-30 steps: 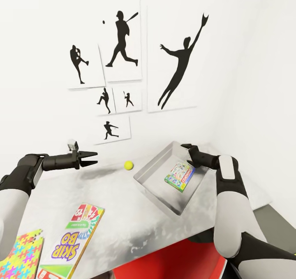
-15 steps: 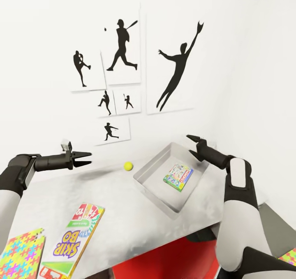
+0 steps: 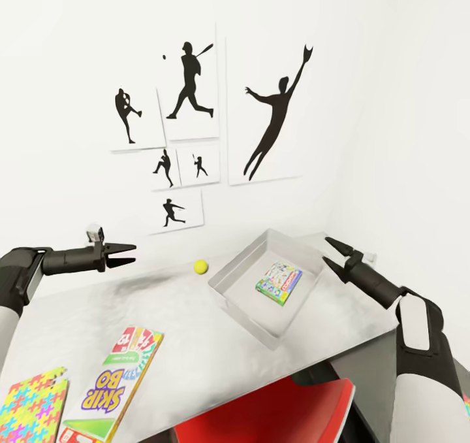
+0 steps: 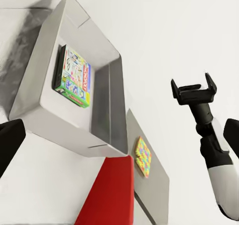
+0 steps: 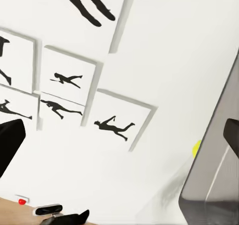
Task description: Put all the toys in the child's room - the three board games (two on the bed and one on the table), the two jigsaw puzzles on the table, and the tennis ball on the table - inside the toy box on the table in the child's room.
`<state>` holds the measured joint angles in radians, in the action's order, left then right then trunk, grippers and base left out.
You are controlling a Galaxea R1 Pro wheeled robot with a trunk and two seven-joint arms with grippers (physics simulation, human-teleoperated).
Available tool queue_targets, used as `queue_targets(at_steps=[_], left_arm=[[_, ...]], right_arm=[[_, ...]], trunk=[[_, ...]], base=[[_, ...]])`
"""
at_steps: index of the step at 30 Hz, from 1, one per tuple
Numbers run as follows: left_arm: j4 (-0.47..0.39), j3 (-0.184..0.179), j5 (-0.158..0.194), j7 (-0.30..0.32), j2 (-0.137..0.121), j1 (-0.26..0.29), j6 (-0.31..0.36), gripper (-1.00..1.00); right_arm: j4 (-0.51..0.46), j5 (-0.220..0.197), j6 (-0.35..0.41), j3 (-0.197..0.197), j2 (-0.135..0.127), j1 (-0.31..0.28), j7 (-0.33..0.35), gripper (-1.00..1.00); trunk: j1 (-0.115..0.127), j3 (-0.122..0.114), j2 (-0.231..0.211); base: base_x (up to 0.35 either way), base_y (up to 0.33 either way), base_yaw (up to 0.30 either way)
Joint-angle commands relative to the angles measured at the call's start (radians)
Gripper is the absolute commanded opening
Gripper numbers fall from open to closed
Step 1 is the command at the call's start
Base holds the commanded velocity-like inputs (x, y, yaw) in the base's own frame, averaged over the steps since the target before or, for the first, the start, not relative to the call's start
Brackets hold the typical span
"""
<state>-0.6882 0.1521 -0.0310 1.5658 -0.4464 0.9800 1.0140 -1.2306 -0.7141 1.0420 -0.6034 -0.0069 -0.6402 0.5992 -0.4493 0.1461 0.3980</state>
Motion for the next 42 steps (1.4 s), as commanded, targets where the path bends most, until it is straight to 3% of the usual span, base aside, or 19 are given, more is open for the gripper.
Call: queue_targets(at_steps=[1,6,11,19,26,33,42], left_arm=[[0.0,0.001,-0.004,0.005,-0.002,-0.002,0.01,1.0],[0.002,0.001,-0.004,0.005,-0.008,-0.039,0.007,1.0],[0.003,0.001,-0.004,0.005,-0.009,-0.082,-0.014,1.0],[0.005,0.001,-0.004,0.005,-0.008,-0.153,-0.064,1.0],[0.002,0.015,-0.004,0.005,-0.008,-0.182,-0.073,1.0],[0.0,0.022,-0.004,0.005,-0.006,-0.185,-0.074,1.0],[-0.006,0.024,-0.004,0.005,-0.012,-0.186,-0.072,1.0]], right_arm=[[-0.002,0.007,0.005,-0.003,-0.009,0.016,0.04,1.0],[-0.009,0.016,0.0,-0.005,-0.039,0.115,0.215,1.0],[-0.011,0.018,-0.067,-0.003,-0.044,0.18,0.275,1.0],[-0.021,0.02,-0.134,0.017,-0.034,0.254,0.294,1.0],[-0.064,0.021,-0.196,0.092,-0.034,0.318,0.299,1.0],[-0.118,0.02,-0.226,0.138,-0.035,0.333,0.306,1.0],[-0.149,0.02,-0.227,0.147,-0.035,0.335,0.301,1.0]], trunk=[[-0.001,0.0,0.002],[-0.001,-0.007,0.002],[-0.001,-0.015,0.002],[-0.001,-0.028,0.002],[-0.001,-0.04,0.002],[-0.001,-0.049,0.002],[-0.001,-0.051,0.002]], base=[[-0.001,0.0,-0.062],[-0.001,0.0,-0.062],[0.0,0.0,-0.062],[-0.002,0.0,-0.028],[-0.149,0.0,-0.003],[-0.133,0.0,0.0],[-0.014,0.0,0.0]])
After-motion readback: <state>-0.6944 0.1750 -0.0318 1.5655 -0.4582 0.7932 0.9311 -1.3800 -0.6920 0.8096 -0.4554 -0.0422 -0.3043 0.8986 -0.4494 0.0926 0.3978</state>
